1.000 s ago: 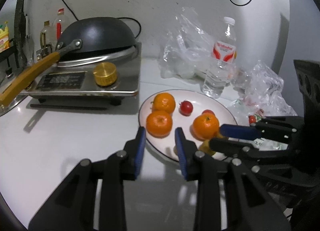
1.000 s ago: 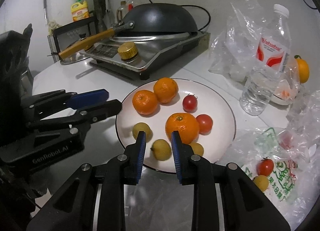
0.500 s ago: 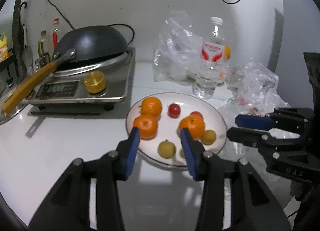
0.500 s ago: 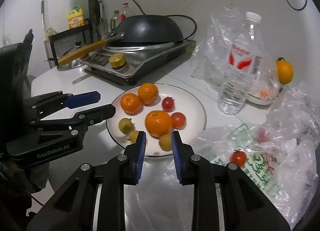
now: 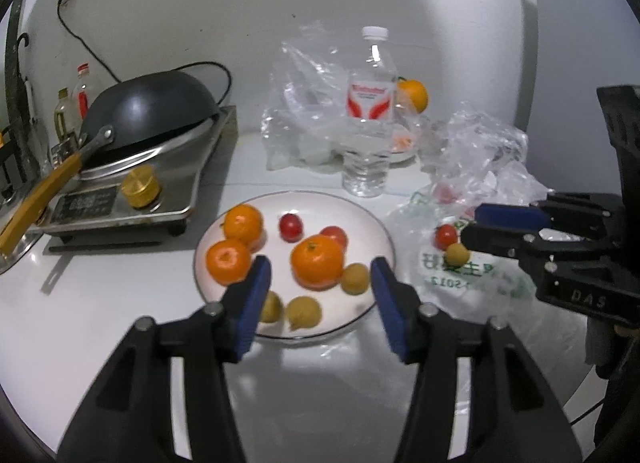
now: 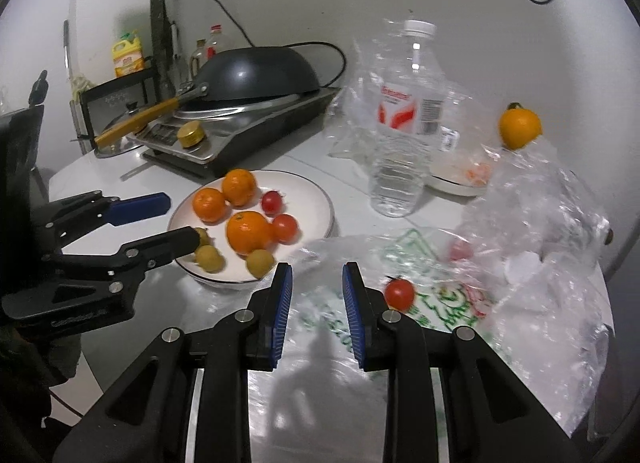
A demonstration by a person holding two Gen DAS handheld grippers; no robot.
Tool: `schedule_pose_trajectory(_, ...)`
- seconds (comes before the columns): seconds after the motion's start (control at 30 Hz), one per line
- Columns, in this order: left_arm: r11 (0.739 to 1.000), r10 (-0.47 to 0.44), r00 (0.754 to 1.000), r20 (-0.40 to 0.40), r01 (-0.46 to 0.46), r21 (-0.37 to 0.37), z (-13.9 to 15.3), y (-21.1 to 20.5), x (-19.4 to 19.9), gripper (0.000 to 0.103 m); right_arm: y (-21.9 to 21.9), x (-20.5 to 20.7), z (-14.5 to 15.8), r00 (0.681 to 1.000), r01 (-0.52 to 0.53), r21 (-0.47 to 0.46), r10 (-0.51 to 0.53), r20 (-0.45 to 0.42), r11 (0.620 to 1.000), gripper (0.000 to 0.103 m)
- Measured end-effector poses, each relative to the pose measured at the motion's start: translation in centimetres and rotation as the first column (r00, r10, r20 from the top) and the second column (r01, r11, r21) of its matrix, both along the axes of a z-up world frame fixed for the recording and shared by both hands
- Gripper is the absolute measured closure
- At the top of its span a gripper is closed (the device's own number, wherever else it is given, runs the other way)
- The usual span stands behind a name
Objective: Organize fruits
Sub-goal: 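Move both grippers back over the bag toward a tomato and yellow fruit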
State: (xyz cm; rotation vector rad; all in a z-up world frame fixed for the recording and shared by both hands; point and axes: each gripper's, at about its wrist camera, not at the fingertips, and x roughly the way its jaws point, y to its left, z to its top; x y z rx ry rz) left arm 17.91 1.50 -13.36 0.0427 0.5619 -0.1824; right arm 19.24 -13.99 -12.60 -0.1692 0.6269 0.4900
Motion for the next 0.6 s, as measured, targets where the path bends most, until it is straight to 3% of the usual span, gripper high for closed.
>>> schedule_pose_trajectory(0.6,0.997,-0.062,0.998,-0.008,0.063,0.054,0.4,-5.2,0.4,0.049,-6.1,0.7,-1.4,0.997,0.074,0.028,-0.073,-0.015,0.997,0.075)
